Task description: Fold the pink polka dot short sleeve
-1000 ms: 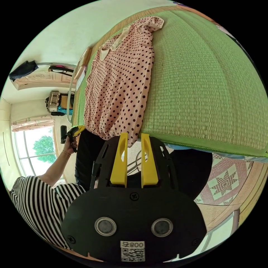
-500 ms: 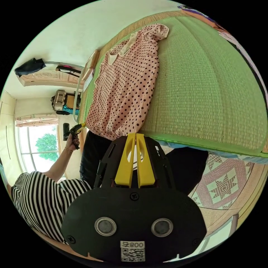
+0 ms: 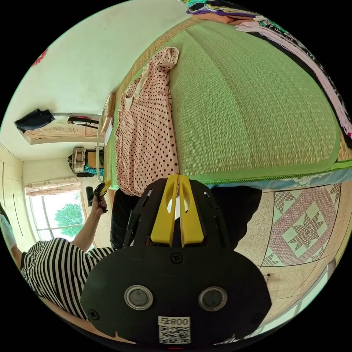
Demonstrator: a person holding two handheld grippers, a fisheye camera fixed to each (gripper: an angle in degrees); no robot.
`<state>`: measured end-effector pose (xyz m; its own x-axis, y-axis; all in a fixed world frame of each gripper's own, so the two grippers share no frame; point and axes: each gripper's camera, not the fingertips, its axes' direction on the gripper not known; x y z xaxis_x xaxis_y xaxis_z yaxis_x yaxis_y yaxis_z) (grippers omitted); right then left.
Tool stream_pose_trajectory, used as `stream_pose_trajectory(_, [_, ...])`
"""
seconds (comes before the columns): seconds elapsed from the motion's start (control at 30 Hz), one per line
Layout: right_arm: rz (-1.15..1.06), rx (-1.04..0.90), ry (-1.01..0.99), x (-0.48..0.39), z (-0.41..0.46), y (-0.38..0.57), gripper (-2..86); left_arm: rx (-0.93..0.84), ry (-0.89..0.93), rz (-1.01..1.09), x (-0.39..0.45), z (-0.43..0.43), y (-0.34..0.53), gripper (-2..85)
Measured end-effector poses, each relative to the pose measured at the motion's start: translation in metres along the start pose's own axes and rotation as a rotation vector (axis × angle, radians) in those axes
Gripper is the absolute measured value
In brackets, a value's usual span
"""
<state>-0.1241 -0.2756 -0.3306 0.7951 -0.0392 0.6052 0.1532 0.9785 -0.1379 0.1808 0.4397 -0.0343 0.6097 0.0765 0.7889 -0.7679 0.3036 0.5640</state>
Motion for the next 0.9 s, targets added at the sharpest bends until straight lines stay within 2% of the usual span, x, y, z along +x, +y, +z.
stream_pose_trajectory(0.3, [-0.122, 0.108, 0.08, -0.052, -0.009, -0.088, 6.5, 0.017, -0.053, 0.102, 0.031, 0.041, -0.105, 7.4])
stream_pose_trajectory(0.47, [-0.178, 0.112, 0.141, -0.085, 0.016, -0.167, 7.5, 0.087, -0.027, 0.034, 0.026, 0.077, -0.172, 8.4])
stream_pose_trajectory(0.6, [-0.169, 0.122, 0.154, -0.094, 0.037, -0.217, 7.9, 0.113, -0.112, 0.023, 0.033, 0.099, -0.223, 8.9])
stream_pose_trajectory(0.73, [-0.124, 0.15, 0.133, -0.089, 0.047, -0.239, 6.9, 0.103, -0.188, 0.034, 0.041, 0.123, -0.266, 6.8])
stream_pose_trajectory(0.9, [-0.043, 0.134, 0.111, -0.063, 0.061, -0.247, 2.8, 0.063, -0.201, 0.016, 0.04, 0.151, -0.291, 1.7])
